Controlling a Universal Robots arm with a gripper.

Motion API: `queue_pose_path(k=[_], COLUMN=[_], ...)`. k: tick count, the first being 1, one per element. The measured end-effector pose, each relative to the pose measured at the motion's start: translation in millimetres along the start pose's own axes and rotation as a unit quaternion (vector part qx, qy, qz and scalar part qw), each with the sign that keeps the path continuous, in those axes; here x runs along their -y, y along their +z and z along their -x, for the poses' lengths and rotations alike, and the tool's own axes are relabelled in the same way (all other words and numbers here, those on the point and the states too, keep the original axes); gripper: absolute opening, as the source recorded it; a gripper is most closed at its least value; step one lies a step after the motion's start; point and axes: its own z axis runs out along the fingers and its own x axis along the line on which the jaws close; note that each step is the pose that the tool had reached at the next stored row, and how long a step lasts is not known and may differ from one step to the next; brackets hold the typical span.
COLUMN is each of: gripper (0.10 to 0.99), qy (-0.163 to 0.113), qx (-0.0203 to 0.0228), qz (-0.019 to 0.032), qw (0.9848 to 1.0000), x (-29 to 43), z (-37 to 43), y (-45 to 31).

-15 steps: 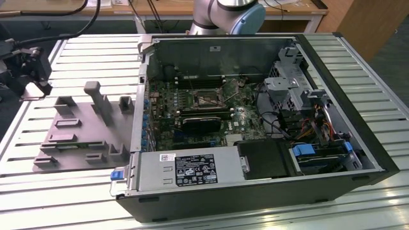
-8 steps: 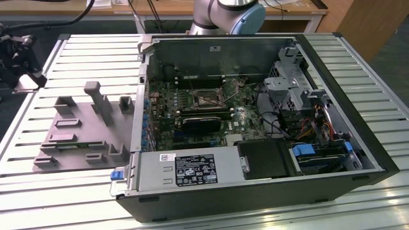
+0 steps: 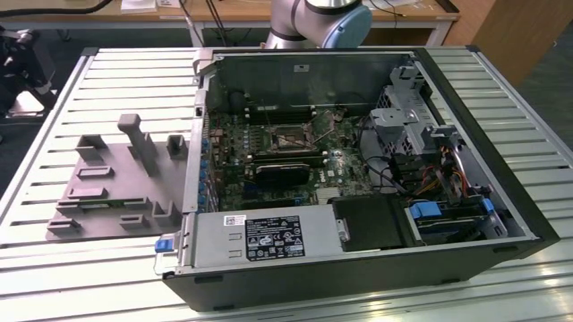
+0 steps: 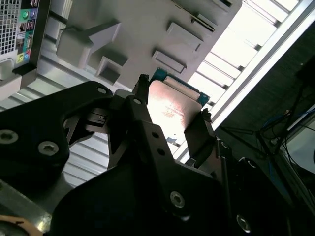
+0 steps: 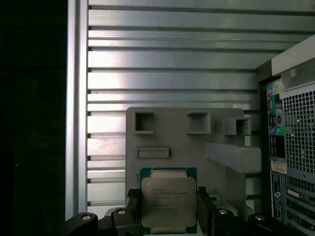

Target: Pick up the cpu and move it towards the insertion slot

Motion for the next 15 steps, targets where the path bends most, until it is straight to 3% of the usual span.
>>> queue_pose_path(k=[3, 9, 15], gripper=[0.541, 0.541, 0.541], qy=[0.0, 0.0, 0.0], qx=[0.0009, 0.0012, 0.0013], qz=[0.0001, 0.0001, 0.0001], qw=[1.0, 1.0, 1.0], x=[-0.4, -0.5, -0.8], z=[0.3, 2.1, 16.6], y=[-4.8, -4.9, -3.8])
